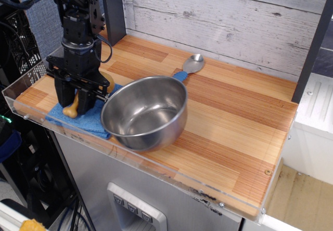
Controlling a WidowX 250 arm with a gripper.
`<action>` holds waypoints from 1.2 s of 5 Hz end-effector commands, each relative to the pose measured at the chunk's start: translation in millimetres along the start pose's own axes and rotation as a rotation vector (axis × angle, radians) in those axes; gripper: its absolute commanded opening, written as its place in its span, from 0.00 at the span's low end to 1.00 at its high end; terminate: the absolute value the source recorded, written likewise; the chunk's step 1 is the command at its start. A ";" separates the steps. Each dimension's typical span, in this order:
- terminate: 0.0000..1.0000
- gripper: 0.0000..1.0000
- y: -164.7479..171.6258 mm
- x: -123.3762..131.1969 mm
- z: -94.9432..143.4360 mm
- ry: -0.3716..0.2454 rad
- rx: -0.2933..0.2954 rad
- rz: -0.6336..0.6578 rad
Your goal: Pick up the chicken and place it on the blue cloth
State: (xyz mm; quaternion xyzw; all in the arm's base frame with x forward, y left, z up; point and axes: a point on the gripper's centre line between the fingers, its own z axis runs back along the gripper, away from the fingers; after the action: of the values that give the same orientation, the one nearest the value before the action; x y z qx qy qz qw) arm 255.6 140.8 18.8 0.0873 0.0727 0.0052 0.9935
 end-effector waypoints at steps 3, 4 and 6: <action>0.00 1.00 24.7 -29.2 95.2 -0.270 -0.055 -0.007; 0.00 1.00 27.9 -35.0 124.8 -0.325 -0.062 0.015; 0.00 1.00 27.6 -23.1 136.5 -0.239 -0.090 -0.031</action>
State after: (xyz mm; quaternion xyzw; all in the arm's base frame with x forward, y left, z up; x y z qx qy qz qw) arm 262.3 143.9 141.3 0.0291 -0.0165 -0.0196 0.9992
